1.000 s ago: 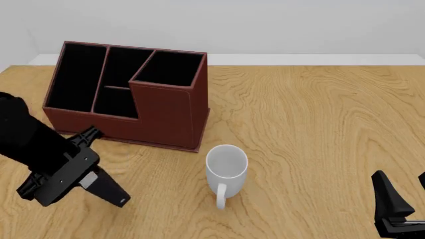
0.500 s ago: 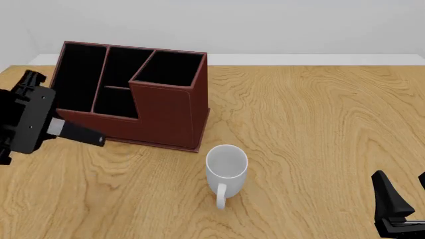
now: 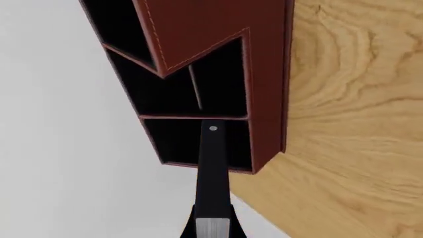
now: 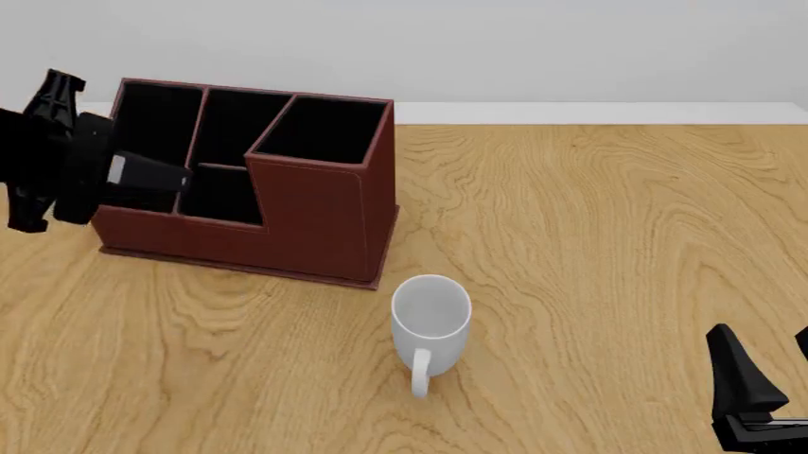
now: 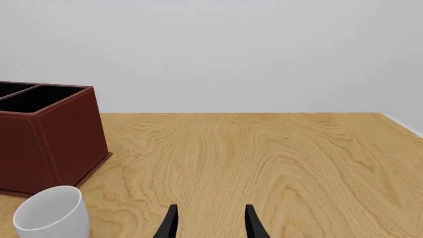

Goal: Pick up the book and place it in the front compartment of the caddy.

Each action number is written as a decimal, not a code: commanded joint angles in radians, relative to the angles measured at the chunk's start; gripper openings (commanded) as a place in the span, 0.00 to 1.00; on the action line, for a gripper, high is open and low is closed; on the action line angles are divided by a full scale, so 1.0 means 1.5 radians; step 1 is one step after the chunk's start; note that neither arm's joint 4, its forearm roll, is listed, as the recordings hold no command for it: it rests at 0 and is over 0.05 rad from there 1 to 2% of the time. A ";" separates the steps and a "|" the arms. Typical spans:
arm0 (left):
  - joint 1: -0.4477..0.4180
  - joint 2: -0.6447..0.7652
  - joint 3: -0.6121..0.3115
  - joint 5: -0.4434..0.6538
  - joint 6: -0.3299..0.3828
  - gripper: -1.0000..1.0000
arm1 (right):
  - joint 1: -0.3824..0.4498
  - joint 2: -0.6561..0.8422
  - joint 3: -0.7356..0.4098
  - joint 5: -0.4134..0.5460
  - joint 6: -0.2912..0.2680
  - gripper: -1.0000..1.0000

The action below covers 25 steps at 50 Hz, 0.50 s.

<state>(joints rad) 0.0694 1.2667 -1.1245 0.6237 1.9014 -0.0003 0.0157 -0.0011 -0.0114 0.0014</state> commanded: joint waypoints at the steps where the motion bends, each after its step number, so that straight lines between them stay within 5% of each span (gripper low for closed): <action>1: -0.020 0.076 -0.062 -0.092 0.018 0.00 | 0.000 0.000 0.000 0.000 0.000 1.00; 25: -0.054 0.191 -0.198 -0.107 0.021 0.00 | 0.000 0.000 0.000 0.000 0.000 1.00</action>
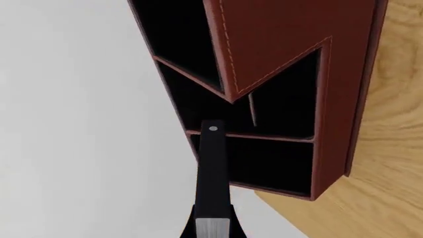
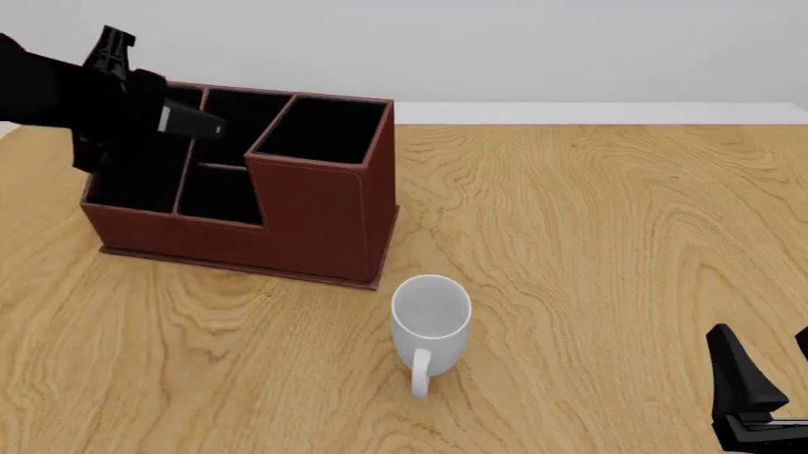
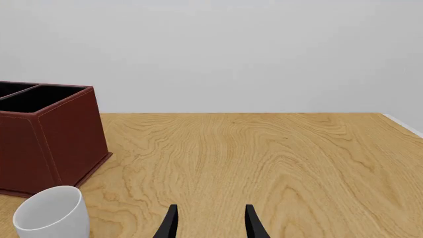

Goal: Pick up the book and place it in the front compartment of the caddy.

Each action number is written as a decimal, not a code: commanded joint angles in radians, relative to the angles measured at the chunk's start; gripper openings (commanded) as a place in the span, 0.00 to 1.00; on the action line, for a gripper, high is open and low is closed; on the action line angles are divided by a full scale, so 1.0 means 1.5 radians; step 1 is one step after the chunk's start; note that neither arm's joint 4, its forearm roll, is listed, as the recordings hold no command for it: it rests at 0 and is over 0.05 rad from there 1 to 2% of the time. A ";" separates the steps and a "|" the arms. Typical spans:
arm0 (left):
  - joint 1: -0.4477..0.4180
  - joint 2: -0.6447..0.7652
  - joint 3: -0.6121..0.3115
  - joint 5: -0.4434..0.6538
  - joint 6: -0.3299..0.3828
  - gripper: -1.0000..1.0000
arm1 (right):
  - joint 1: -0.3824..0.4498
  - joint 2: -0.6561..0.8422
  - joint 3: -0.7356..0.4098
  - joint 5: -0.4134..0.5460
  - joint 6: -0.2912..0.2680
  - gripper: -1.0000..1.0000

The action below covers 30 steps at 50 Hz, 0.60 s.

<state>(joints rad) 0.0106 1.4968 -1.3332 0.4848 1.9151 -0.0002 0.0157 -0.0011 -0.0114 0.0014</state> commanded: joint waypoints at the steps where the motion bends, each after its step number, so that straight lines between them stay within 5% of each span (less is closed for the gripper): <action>1: -0.020 0.040 -0.063 -0.014 0.010 0.00 | 0.000 0.000 0.000 0.000 0.000 1.00; 30: -0.067 0.112 -0.115 0.001 -0.036 0.00 | 0.000 0.000 0.000 0.000 0.000 1.00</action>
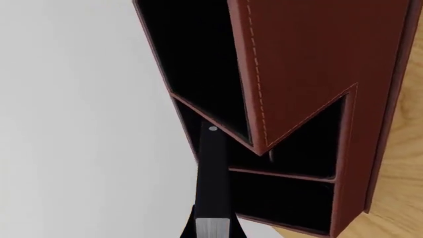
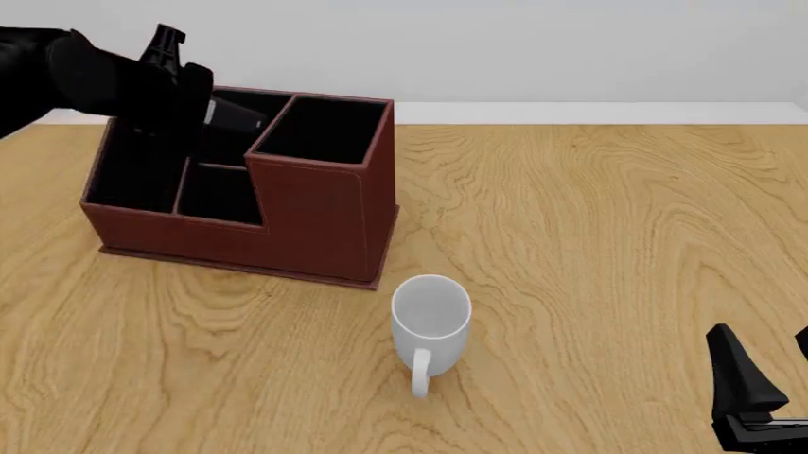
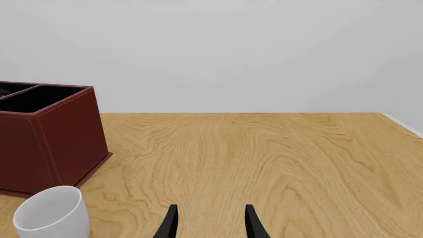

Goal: Pick up the book and place it in the front compartment of the caddy.

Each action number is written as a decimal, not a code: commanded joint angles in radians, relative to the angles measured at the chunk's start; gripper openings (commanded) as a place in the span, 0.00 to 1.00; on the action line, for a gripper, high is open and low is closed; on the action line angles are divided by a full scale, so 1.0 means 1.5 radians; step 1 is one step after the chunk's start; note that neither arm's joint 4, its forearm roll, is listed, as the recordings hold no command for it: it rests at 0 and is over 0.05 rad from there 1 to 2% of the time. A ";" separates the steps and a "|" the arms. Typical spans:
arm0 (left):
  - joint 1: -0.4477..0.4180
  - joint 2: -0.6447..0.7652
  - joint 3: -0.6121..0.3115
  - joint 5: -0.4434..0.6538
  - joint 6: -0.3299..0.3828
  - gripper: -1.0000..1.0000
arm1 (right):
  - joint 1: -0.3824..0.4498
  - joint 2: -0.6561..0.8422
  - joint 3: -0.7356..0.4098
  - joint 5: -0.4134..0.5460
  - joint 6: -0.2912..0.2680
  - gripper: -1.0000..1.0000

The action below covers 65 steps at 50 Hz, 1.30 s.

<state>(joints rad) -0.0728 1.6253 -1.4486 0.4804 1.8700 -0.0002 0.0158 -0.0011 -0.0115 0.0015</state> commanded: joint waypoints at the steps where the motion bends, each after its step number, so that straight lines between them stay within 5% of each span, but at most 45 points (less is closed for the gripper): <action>1: -0.012 0.030 -0.042 0.003 -0.006 0.00 | 0.000 0.000 0.000 0.000 0.000 1.00; 23: 0.015 0.062 -0.019 -0.010 0.035 0.00 | 0.000 0.000 0.000 0.000 0.000 1.00; 65: 0.007 0.196 -0.127 -0.007 0.043 0.00 | 0.000 0.000 0.000 0.000 0.000 1.00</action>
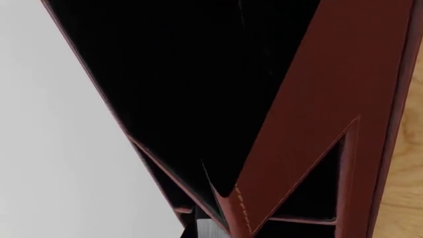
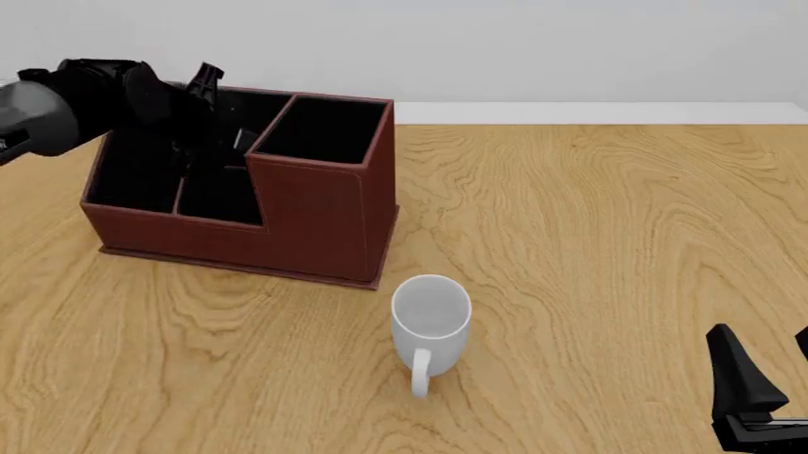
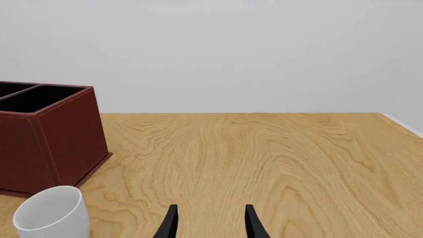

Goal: Pick up the book and place it in the front compartment of the caddy.

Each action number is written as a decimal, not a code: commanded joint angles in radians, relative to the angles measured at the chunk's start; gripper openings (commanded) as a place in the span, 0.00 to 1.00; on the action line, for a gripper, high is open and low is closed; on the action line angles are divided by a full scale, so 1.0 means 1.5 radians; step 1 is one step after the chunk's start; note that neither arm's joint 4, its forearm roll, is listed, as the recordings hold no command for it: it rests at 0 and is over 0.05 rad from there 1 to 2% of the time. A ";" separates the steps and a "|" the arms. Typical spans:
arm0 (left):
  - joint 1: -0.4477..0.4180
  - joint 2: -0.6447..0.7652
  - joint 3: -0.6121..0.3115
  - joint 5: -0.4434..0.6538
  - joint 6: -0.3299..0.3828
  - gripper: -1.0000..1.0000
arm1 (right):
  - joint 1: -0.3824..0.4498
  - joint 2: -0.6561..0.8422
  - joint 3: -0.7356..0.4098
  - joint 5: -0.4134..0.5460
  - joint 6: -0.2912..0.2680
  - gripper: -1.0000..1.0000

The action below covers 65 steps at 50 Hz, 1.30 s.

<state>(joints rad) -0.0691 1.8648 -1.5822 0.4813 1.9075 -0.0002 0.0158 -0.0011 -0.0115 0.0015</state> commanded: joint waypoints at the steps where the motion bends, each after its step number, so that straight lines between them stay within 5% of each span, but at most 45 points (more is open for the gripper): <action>1: 0.006 0.038 -0.039 -0.008 0.021 0.00 | 0.000 0.000 0.000 0.000 0.000 1.00; 22: -0.021 0.111 -0.097 -0.020 0.042 0.00 | 0.000 0.000 0.000 0.000 0.000 1.00; 23: -0.022 0.114 -0.104 -0.016 0.036 1.00 | 0.000 0.000 0.000 0.000 0.000 1.00; 36: -0.020 0.110 -0.094 -0.028 0.031 1.00 | 0.000 0.000 0.000 0.000 0.000 1.00; 40: -0.028 0.105 -0.113 -0.018 -0.004 1.00 | 0.000 0.000 0.000 0.000 0.000 1.00; 65: -0.021 -0.026 0.000 -0.046 -0.023 1.00 | 0.000 0.000 0.000 0.000 0.000 1.00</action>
<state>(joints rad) -0.1093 1.8737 -1.6066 0.4181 1.8847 -0.0002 0.0158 -0.0011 -0.0115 0.0013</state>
